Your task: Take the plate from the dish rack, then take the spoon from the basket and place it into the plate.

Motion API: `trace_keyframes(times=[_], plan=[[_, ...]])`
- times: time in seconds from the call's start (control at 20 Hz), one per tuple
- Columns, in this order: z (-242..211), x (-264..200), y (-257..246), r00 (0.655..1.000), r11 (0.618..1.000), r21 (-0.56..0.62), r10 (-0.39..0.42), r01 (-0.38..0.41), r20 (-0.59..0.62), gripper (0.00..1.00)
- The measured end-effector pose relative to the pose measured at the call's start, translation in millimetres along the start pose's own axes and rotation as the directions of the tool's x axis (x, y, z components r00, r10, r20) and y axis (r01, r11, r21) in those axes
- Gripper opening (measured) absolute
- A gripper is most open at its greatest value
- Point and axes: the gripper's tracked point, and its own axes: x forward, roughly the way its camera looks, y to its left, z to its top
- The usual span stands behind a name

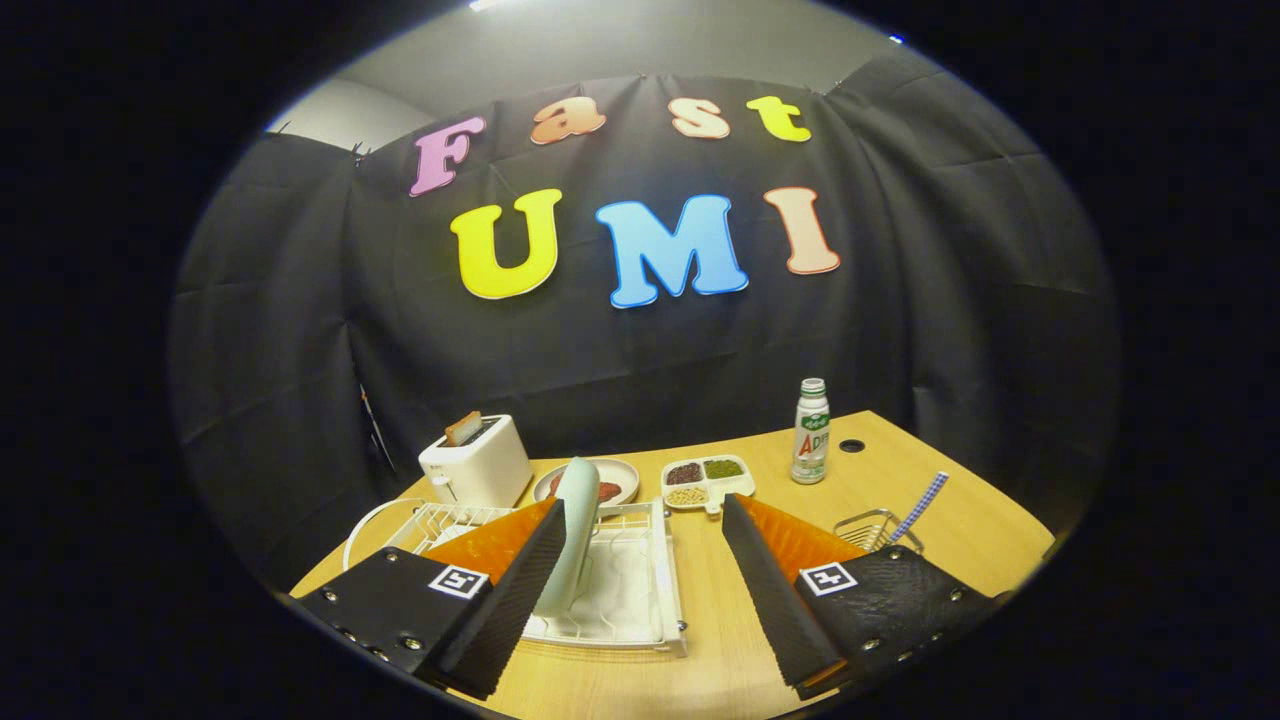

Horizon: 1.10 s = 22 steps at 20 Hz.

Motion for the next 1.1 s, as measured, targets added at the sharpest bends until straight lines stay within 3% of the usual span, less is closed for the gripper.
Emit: trace_keyframes(times=[0.4, 0.55, 0.65, 0.7, 0.75, 0.9, 1.1], plan=[[-48, 86, 49, 0.975, 0.997, 0.063, 0.05, -0.037, -0.214, 0.95], [-71, 105, 54, 0.946, 0.993, 0.119, 0.059, -0.022, -0.318, 0.84], [-88, 119, 57, 0.922, 0.99, 0.137, 0.067, -0.015, -0.381, 0.71], [-92, 116, 57, 0.912, 0.99, 0.14, 0.066, -0.009, -0.406, 0.55], [-94, 119, 55, 0.91, 0.991, 0.134, 0.051, 0.005, -0.411, 0.46], [-91, 122, 46, 0.907, 0.992, 0.088, -0.043, 0.088, -0.419, 0.38], [-77, 125, 38, 0.901, 0.979, -0.06, -0.201, 0.193, -0.385, 0.31]])
